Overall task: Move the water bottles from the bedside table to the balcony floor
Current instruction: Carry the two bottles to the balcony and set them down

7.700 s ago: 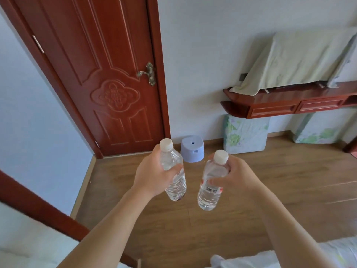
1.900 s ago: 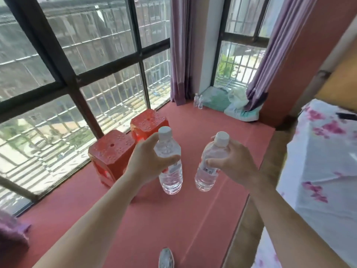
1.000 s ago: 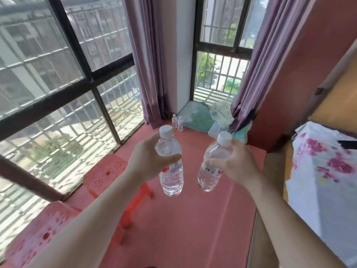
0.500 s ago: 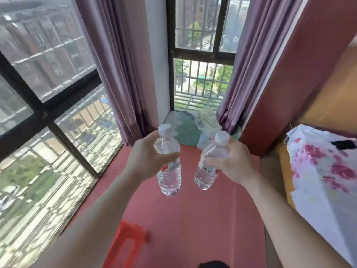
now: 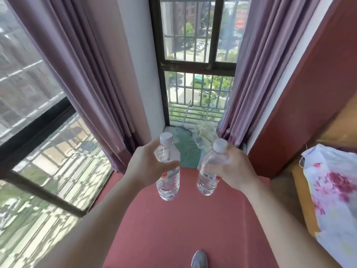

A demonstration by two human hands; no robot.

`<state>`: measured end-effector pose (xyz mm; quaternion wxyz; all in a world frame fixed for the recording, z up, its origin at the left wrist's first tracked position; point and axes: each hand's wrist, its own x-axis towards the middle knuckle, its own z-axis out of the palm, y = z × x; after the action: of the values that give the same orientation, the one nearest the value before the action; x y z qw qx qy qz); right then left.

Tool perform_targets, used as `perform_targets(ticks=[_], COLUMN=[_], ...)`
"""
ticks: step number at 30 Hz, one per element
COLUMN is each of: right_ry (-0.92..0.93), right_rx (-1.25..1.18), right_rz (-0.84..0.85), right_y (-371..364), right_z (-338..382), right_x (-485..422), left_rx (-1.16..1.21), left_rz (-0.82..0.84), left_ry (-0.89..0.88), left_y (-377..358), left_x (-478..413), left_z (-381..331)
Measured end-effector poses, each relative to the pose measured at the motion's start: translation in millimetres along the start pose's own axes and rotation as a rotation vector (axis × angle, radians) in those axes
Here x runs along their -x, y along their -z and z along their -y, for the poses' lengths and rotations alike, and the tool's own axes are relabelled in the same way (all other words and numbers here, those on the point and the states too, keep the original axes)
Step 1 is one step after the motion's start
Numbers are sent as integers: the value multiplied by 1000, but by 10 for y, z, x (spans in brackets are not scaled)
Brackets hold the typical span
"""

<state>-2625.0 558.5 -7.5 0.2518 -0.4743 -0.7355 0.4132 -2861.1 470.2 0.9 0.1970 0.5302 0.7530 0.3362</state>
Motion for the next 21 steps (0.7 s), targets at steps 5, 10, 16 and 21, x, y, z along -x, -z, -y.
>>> perform_targets(ticks=[5, 10, 16, 21], right_ry=[-3, -17, -29, -102], right_rx=[51, 57, 102, 124], right_rz=[37, 46, 84, 74], right_y=[55, 38, -146, -221], right_z=[17, -10, -108, -78], right_x=[-907, -1718, -2650, -3412], left_rx=[55, 74, 39, 58], left_rz=[-38, -23, 4, 41], left_ry=[43, 71, 14, -18], left_y=[-15, -48, -130, -94], left_x=[-791, -1592, -2720, -3660], left_z=[27, 162, 477, 581])
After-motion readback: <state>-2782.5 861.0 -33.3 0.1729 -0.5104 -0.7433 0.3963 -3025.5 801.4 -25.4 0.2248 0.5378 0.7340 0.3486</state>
